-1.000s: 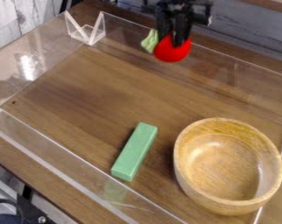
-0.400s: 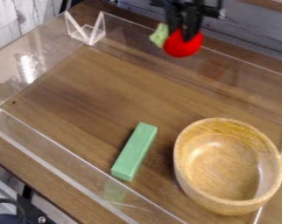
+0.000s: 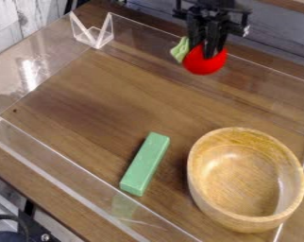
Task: Move the red object to the left side of the table
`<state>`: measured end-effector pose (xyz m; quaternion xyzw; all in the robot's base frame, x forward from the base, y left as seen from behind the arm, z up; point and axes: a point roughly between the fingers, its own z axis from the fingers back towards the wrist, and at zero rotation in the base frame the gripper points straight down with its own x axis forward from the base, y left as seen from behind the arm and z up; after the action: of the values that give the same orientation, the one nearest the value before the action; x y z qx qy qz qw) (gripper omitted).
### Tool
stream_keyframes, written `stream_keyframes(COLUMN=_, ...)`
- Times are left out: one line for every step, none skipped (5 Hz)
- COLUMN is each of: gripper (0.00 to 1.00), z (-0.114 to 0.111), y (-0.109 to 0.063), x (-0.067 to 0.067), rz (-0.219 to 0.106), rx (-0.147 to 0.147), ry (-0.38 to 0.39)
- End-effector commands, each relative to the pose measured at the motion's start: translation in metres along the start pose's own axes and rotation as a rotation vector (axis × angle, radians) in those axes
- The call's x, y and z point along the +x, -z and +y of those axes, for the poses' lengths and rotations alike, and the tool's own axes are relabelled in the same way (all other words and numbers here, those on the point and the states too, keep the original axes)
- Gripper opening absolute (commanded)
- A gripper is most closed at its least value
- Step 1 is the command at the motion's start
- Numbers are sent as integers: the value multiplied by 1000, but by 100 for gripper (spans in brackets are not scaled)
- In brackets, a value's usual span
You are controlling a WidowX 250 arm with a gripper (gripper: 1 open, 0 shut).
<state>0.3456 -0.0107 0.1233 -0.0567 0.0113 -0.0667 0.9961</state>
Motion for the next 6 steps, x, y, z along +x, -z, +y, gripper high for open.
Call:
stream_keyframes(gripper=0, z=2, y=-10, x=7, rz=-58, rx=2, ry=-33)
stream_keyframes(gripper=0, z=4, y=-3, x=13, rz=-60, rx=-3, ry=-74)
stream_keyframes(gripper=0, z=18, y=-9, x=13, rz=-66, rx=-9, ry=-66)
stream_keyframes(gripper=0, z=36, y=-26, x=5, rz=-87, rx=-7, ry=-100)
stream_keyframes(gripper=0, z=55, y=-42, x=-4, rz=-109, rx=-5, ry=-137)
stream_keyframes(gripper=0, z=63, y=-50, x=-4, rz=-116, rx=-10, ry=-151)
